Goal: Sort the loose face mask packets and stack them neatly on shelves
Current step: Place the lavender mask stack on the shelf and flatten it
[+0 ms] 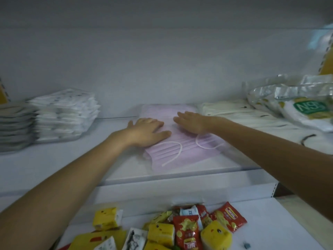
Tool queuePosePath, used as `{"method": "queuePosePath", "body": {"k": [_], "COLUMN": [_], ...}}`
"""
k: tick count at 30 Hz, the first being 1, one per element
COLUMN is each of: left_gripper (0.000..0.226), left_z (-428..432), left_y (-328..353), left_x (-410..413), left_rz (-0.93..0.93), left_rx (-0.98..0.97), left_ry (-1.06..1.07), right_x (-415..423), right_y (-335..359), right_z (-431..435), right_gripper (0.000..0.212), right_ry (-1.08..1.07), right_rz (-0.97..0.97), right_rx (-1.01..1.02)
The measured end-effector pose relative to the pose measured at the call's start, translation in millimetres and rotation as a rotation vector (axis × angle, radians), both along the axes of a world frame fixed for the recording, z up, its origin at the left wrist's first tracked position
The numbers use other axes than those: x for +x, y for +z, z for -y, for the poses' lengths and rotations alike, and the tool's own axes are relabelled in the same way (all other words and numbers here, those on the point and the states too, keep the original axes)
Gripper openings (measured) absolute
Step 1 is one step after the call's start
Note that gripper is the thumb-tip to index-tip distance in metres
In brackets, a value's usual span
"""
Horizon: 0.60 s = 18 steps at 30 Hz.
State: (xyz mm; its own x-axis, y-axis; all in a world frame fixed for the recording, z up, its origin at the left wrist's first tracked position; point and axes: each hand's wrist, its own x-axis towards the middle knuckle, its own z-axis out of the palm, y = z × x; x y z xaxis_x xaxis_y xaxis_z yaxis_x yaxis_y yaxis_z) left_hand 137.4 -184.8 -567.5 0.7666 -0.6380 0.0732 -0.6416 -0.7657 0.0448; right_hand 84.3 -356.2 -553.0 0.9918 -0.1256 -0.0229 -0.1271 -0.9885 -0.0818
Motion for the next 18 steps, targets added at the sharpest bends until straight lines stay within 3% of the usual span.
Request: {"method": "queuePosePath", "body": {"k": [5,8,10,12,14,18], "left_gripper": [0.060,0.052,0.059,0.070,0.064,0.059], "left_z": [-13.5,-17.7,-18.0,-17.7,-17.4,-15.9], "left_y": [-9.5,-8.9,-5.4,-3.5,-5.4,-5.3], "left_x": [1.3,-0.1,-5.4,-11.6,-14.5,-20.2], "left_rz": [0.007,-0.023,-0.099,-0.101,-0.042,-0.019], "left_rx": [-0.069,-0.200,-0.247,-0.134,0.010,0.010], "left_ry": [-0.072,-0.105,-0.120,-0.116,-0.106,-0.104], "right_x": [-29.4,-45.4,-54.6,-61.2,-64.0,-67.4], "right_y": [-7.6,-12.4,-19.6,-25.8,-27.0,-27.8], "right_z": [-8.4,-8.8,-9.0,-12.6,-16.9,-20.9], "right_gripper": [0.051,0.068,0.073,0.072,0.071,0.069], "right_ry": [0.058,0.068,0.040,0.013,-0.013,-0.052], "right_rz": [-0.022,-0.050,0.007,0.042,0.071,0.122], "right_rx": [0.020,-0.042,-0.071,-0.067,-0.045,-0.030]}}
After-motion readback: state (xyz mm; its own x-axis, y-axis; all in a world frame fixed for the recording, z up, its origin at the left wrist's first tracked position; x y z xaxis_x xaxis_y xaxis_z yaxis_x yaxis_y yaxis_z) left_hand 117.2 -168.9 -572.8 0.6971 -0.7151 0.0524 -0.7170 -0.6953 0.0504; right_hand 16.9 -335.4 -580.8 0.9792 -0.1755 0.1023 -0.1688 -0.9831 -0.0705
